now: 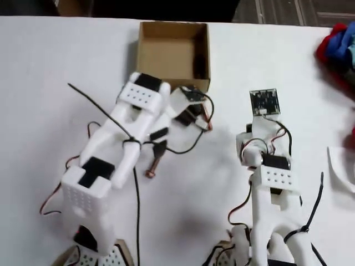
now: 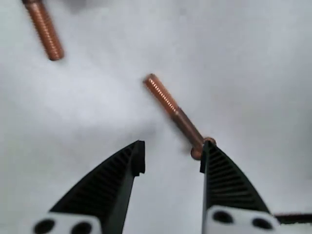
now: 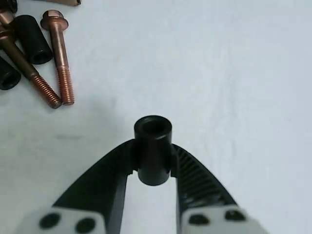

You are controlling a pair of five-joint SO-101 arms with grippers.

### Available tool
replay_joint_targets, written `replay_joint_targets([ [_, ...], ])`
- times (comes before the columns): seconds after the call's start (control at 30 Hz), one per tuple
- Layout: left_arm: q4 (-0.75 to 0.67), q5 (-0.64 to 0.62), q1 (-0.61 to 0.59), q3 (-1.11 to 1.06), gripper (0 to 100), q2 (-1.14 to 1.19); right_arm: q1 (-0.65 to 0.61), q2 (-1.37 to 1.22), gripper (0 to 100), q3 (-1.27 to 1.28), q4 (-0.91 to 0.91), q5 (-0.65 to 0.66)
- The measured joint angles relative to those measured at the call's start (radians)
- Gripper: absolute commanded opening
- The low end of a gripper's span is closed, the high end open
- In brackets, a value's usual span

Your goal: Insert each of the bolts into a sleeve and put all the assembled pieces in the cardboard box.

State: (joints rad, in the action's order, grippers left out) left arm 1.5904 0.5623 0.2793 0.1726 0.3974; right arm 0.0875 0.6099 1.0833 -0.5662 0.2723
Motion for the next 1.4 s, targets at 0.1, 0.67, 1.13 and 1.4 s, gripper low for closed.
replay_joint_targets([
  [0.1, -0.043, -0.086, 0.031, 0.0, 21, 0.005, 0.008, 0.0, 2.2, 0.0, 0.0, 0.0],
  [0.67, 0.051, -0.086, 0.043, 0.0, 5, 0.153, 0.086, 0.0, 2.2, 0.0, 0.0, 0.0],
  [1.13, 0.081, 0.032, 0.041, 0.0, 16, 0.153, 0.086, 0.0, 2.2, 0.0, 0.0, 0.0],
  [1.4, 0.084, -0.173, 0.041, 0.037, 20, 0.153, 0.086, 0.0, 2.2, 0.0, 0.0, 0.0],
])
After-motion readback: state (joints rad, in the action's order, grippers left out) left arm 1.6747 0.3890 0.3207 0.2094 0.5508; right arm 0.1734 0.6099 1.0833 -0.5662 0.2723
